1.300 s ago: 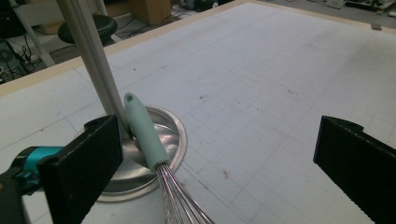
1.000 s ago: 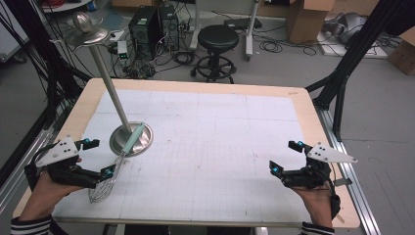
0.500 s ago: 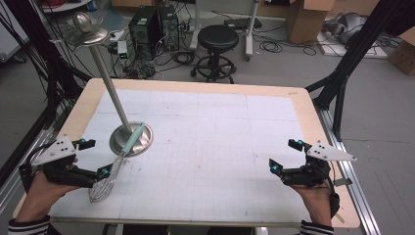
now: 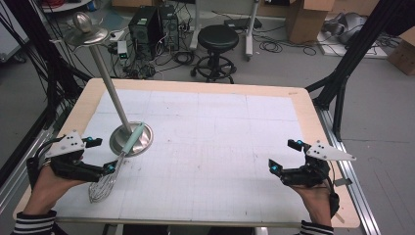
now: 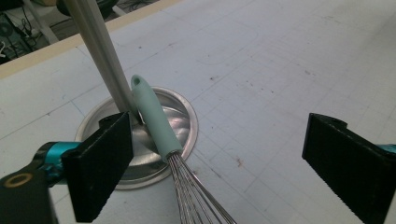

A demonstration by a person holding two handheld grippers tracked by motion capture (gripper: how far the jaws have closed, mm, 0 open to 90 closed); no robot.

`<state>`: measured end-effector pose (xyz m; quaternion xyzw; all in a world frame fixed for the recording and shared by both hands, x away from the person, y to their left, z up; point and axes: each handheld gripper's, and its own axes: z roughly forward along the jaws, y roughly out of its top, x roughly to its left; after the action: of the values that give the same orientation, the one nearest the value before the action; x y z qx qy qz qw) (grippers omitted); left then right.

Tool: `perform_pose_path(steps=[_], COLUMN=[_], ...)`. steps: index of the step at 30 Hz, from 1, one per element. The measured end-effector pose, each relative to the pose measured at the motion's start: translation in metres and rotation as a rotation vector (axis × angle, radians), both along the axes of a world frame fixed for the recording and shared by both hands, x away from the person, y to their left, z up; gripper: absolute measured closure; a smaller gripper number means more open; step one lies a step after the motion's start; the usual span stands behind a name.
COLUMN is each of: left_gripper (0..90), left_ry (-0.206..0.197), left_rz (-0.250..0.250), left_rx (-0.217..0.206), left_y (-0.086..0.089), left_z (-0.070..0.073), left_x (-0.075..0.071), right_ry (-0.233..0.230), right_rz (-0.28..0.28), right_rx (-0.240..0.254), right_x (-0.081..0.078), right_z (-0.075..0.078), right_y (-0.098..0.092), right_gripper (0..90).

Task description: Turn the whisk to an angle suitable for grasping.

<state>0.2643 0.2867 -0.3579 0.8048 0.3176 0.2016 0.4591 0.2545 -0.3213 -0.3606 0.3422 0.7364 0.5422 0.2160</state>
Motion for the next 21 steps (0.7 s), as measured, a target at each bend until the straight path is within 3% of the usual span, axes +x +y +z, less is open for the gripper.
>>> perform_pose_path(steps=[6,14,21], left_gripper=[19.9,46.7,62.8], left_ry=[0.035,0.084,0.114], left_rz=[0.01,0.029,0.032], left_rx=[0.026,0.06,0.099], left_y=[0.0,0.001,-0.001], left_z=[0.002,0.0,-0.006], left_x=[0.009,0.021,0.029], right_ry=[0.003,0.002,0.002], right_rz=[-0.002,-0.005,-0.001], right_rx=[0.0,0.003,0.003], right_x=[-0.001,-0.003,-0.002], right_z=[0.0,0.0,0.0], right_y=[-0.001,-0.002,-0.001], right_gripper=[0.5,0.5,0.5])
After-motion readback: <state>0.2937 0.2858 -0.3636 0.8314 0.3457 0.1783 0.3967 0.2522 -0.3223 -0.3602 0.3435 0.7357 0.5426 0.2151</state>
